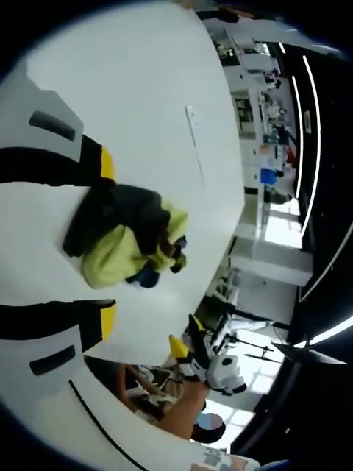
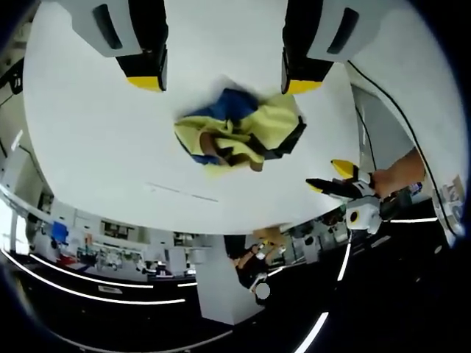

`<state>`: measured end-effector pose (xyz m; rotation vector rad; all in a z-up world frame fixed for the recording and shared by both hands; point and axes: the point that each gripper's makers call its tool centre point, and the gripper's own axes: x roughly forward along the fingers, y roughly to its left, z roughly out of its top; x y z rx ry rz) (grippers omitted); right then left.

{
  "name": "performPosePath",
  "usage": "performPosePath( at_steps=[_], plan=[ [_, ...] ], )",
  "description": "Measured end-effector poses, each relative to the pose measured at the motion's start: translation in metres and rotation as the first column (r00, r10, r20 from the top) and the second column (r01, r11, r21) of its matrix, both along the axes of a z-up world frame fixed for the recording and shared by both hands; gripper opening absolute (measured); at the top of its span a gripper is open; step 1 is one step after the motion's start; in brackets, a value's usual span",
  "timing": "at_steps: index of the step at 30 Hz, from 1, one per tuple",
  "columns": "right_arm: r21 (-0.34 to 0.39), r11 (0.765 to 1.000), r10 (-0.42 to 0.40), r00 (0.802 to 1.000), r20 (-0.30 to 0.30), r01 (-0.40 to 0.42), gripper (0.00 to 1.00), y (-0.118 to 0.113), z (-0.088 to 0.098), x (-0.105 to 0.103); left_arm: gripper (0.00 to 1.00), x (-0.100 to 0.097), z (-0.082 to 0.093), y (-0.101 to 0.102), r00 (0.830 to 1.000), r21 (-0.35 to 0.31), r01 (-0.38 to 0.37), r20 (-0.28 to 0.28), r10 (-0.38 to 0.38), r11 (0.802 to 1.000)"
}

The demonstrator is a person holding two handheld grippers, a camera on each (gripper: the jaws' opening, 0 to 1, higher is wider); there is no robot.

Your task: Fold the garment on the visible template until the final outline fits inside the template.

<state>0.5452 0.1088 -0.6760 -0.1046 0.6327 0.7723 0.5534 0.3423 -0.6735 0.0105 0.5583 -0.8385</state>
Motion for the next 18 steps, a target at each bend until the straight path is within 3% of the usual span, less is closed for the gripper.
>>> performPosePath(
  at_steps=[18],
  plan=[
    [-0.024,0.998,0.063,0.995,0.074,-0.061,0.45,0.018,0.006,0.041,0.43,0.022,-0.006,-0.011,0.998,0.032,0.047,0.04,-0.049,0.998]
  ],
)
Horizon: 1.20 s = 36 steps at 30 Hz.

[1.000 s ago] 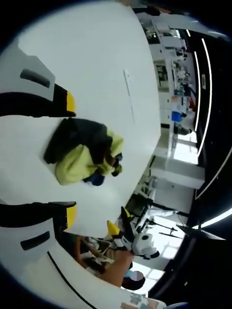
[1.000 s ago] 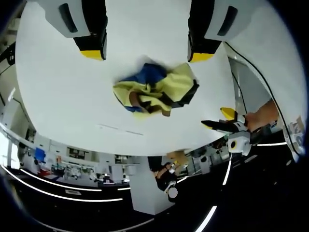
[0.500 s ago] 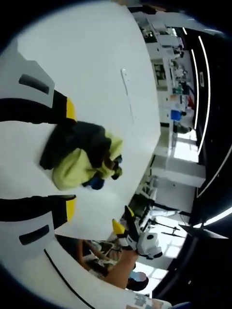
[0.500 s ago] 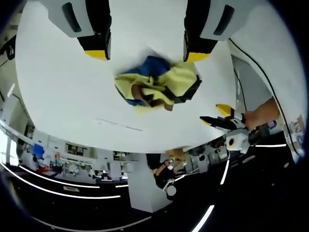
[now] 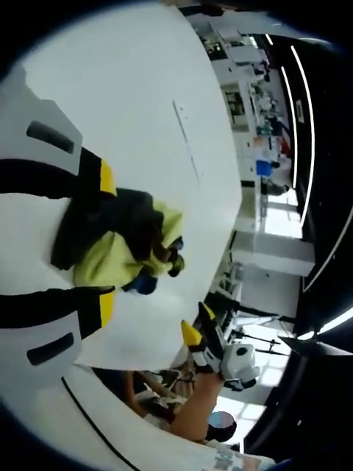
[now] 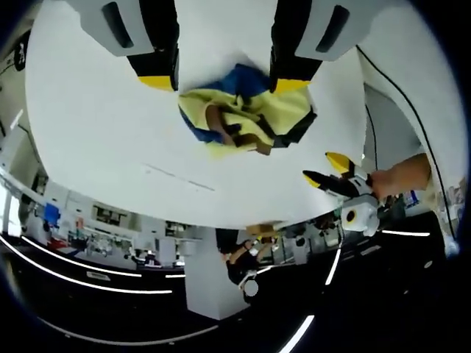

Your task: Fold the garment on the visible template until the final outline fits inside the template.

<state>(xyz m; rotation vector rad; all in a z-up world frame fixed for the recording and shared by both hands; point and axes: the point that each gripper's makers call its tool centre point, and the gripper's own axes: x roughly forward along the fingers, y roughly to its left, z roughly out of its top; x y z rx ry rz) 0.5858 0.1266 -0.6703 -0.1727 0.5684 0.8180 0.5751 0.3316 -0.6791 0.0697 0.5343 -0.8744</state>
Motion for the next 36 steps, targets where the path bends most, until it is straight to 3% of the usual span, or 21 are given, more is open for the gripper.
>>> performPosePath(
  at_steps=[9,16,31,36],
  plan=[
    [-0.036,0.998,0.048,0.998,0.046,-0.046,0.35,0.012,0.002,0.015,0.37,0.009,-0.006,-0.005,0.999,0.033,0.025,0.022,-0.026,0.999],
    [-0.055,0.996,0.07,0.995,0.076,-0.066,0.24,0.014,0.0,0.03,0.3,0.023,-0.01,-0.009,0.995,0.08,0.055,0.078,-0.062,0.995],
    [-0.095,0.991,0.102,0.992,0.069,-0.095,0.16,0.018,-0.014,0.041,0.22,0.04,-0.017,-0.028,0.982,0.169,0.106,0.137,-0.13,0.98],
    [-0.11,0.988,0.115,0.991,0.064,-0.108,0.14,0.022,-0.02,0.041,0.2,0.045,-0.017,-0.034,0.982,0.169,0.1,0.142,-0.125,0.98]
  ],
)
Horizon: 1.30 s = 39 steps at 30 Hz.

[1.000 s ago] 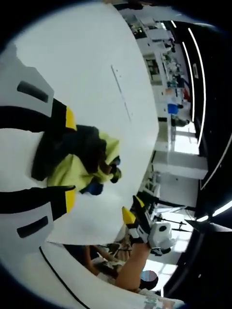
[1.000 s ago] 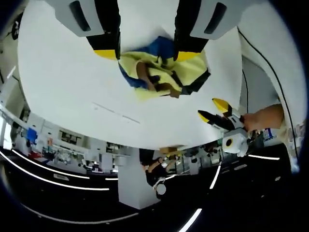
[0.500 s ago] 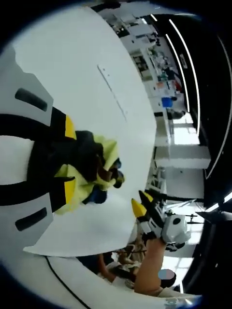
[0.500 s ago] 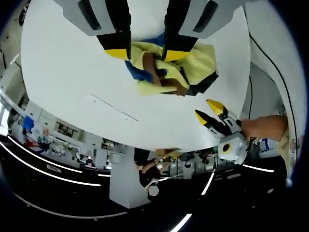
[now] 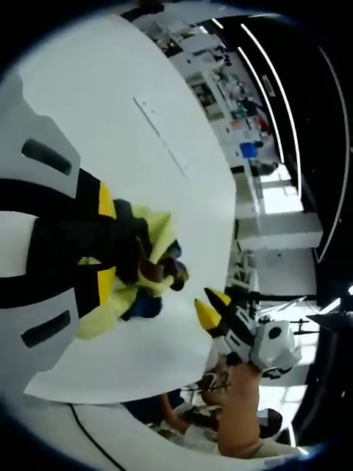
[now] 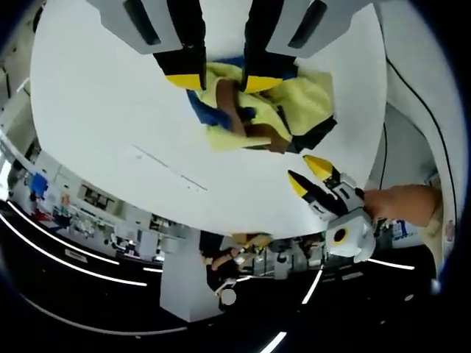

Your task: Fold the garment on the visible template until the final outline fits inside the template.

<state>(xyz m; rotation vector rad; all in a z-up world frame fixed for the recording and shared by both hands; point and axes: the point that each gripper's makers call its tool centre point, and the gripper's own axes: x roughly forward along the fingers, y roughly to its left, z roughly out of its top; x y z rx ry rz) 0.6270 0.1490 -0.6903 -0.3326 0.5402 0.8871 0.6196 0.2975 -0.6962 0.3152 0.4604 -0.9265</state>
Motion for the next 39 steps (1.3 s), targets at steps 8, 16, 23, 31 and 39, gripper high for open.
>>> performPosePath(
  at_steps=[8,16,23,31,39],
  plan=[
    [-0.033,0.999,0.003,1.0,0.003,-0.003,0.14,0.007,-0.013,0.005,0.19,0.005,-0.01,-0.008,0.998,0.116,0.038,0.044,-0.044,0.993],
    [-0.057,0.998,0.008,1.0,0.019,-0.007,0.14,0.012,-0.016,0.014,0.18,0.014,-0.016,-0.018,0.996,0.158,0.059,0.053,-0.068,0.986],
    [-0.086,0.996,0.028,0.999,0.026,-0.026,0.18,0.017,-0.022,0.018,0.15,0.016,-0.022,-0.028,0.989,0.231,0.105,0.074,-0.125,0.967],
    [-0.115,0.993,0.039,0.999,0.02,-0.036,0.16,0.017,-0.03,0.02,0.12,0.023,-0.025,-0.032,0.985,0.276,0.114,0.097,-0.146,0.954],
    [-0.111,0.993,0.039,0.999,0.019,-0.037,0.14,0.017,-0.031,0.021,0.12,0.028,-0.022,-0.041,0.969,0.304,0.155,0.141,-0.205,0.94]
  ],
)
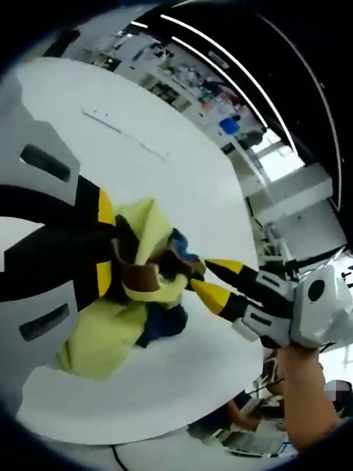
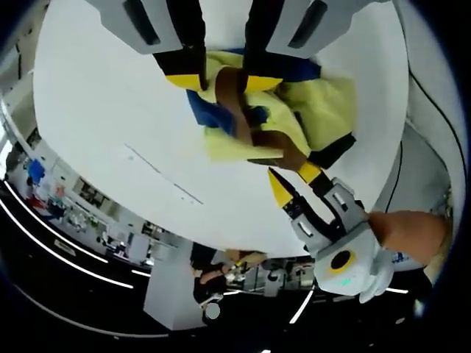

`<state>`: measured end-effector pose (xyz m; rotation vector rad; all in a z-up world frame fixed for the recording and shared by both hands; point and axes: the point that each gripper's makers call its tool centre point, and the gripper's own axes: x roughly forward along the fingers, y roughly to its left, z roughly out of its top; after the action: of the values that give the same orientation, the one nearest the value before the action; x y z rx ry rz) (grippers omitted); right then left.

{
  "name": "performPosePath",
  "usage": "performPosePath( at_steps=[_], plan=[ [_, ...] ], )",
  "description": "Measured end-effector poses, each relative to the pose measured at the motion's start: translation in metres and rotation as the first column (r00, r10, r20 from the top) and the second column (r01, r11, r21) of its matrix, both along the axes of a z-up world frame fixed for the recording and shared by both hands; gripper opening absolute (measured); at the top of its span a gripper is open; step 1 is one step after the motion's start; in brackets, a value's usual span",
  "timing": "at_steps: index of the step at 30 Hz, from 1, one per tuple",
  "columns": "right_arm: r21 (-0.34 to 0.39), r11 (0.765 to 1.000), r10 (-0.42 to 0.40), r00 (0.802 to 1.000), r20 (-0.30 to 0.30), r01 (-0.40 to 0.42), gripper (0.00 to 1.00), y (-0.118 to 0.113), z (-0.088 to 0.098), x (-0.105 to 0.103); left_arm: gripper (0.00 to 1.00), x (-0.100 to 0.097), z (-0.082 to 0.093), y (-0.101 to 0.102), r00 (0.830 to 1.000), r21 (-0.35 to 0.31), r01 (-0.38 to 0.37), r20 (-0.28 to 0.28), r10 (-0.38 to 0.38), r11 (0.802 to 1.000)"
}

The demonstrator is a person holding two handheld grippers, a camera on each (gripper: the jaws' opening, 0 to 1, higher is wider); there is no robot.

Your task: Fold the garment on the visible template until the final outline fits inside the template.

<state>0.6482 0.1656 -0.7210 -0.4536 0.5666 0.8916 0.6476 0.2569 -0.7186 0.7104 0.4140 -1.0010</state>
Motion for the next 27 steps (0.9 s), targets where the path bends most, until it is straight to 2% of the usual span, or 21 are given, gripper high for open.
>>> performPosePath(
  at_steps=[2,8,15,20,27],
  plan=[
    [0.002,1.0,-0.002,1.0,-0.004,0.002,0.14,0.0,-0.001,0.0,0.09,-0.001,-0.002,-0.003,1.0,-0.002,0.009,-0.02,-0.009,1.0],
    [-0.008,1.0,-0.006,1.0,-0.018,0.006,0.11,-0.003,-0.005,-0.002,0.05,0.0,-0.006,-0.006,1.0,0.034,0.028,-0.007,-0.028,0.999],
    [-0.023,0.999,-0.031,0.999,-0.04,0.03,0.02,-0.009,-0.01,-0.001,0.0,-0.001,-0.004,-0.006,0.999,0.047,0.035,-0.011,-0.035,0.998],
    [0.004,0.999,-0.047,0.997,-0.056,0.047,0.0,-0.01,-0.005,-0.002,0.0,-0.003,0.004,0.002,1.0,0.036,0.021,-0.006,-0.021,0.999],
    [0.073,0.994,-0.079,0.995,-0.053,0.083,0.0,-0.015,0.016,-0.004,0.0,-0.003,0.033,0.021,1.0,-0.007,-0.025,0.017,0.026,1.0]
  ],
)
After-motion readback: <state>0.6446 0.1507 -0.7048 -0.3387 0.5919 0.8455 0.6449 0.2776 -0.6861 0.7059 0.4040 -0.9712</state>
